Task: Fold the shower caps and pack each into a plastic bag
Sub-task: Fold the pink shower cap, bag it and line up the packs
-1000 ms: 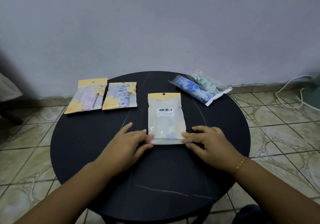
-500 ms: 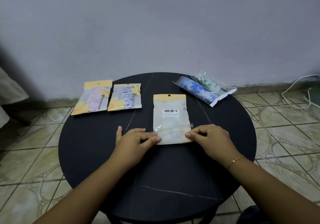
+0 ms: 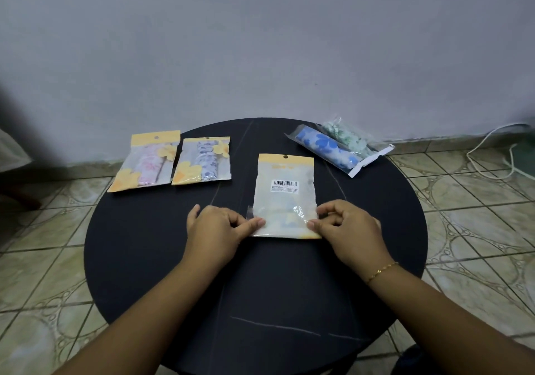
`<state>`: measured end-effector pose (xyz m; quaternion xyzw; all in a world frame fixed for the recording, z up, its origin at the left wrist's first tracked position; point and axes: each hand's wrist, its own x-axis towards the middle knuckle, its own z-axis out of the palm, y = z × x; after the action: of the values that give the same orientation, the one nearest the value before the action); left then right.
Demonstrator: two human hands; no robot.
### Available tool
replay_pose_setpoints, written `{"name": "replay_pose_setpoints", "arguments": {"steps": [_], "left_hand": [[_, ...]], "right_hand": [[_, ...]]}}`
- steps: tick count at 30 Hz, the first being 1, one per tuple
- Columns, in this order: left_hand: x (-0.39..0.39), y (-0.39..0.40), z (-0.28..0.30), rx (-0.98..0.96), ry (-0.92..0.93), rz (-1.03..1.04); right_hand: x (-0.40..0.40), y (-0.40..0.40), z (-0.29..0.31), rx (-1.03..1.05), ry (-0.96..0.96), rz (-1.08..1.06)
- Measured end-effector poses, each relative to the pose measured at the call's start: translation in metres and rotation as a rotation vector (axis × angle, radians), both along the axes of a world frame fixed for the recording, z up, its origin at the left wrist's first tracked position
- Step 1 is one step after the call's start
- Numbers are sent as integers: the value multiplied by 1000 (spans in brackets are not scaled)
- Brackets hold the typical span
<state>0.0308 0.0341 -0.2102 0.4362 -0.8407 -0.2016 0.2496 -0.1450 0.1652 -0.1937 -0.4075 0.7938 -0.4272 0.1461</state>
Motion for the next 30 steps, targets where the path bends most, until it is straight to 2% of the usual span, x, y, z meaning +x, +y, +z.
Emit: {"name": "replay_pose_setpoints", "arguments": {"steps": [9, 18, 23, 30], "left_hand": [[-3, 3, 5, -132, -164, 42], [-9, 7, 13, -223, -345, 36], [-12, 7, 14, -236, -433, 39], [-13, 10, 15, -198, -417, 50]], "right_hand": [[1, -1, 0, 9, 21, 0], [4, 8, -1, -104, -20, -12], [8, 8, -2, -43, 123, -19], [7, 1, 3, 16, 46, -61]]}}
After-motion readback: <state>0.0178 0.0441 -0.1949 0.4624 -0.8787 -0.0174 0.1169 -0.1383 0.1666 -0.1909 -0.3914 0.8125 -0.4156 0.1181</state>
